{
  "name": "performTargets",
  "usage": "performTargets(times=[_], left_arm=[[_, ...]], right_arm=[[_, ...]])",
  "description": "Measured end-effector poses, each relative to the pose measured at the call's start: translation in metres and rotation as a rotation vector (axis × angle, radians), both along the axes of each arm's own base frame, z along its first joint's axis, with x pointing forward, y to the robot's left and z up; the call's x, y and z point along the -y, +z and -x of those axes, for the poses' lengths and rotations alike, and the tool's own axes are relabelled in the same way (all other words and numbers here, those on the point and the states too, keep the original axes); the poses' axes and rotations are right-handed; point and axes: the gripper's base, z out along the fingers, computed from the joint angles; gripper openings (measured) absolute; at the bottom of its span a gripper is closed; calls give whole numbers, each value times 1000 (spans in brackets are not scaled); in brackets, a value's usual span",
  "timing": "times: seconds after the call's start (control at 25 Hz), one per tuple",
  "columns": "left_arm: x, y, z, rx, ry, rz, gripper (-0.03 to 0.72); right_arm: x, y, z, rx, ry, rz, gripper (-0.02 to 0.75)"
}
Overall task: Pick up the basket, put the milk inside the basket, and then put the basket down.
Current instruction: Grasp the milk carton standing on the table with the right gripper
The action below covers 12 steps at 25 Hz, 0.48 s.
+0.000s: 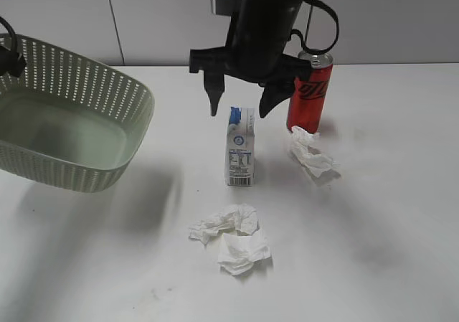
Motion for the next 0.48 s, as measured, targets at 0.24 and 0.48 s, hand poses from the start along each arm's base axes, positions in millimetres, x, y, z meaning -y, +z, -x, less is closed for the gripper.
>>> performTargets(times=[0.24,0.48], left_arm=[[0,0,0,-1,0,0,0],[0,0,0,-1,0,-1,0]], right_arm=[[-1,-32,-10,-33,-31,84,585],[-7,-56,-18,-36,-60,81,585]])
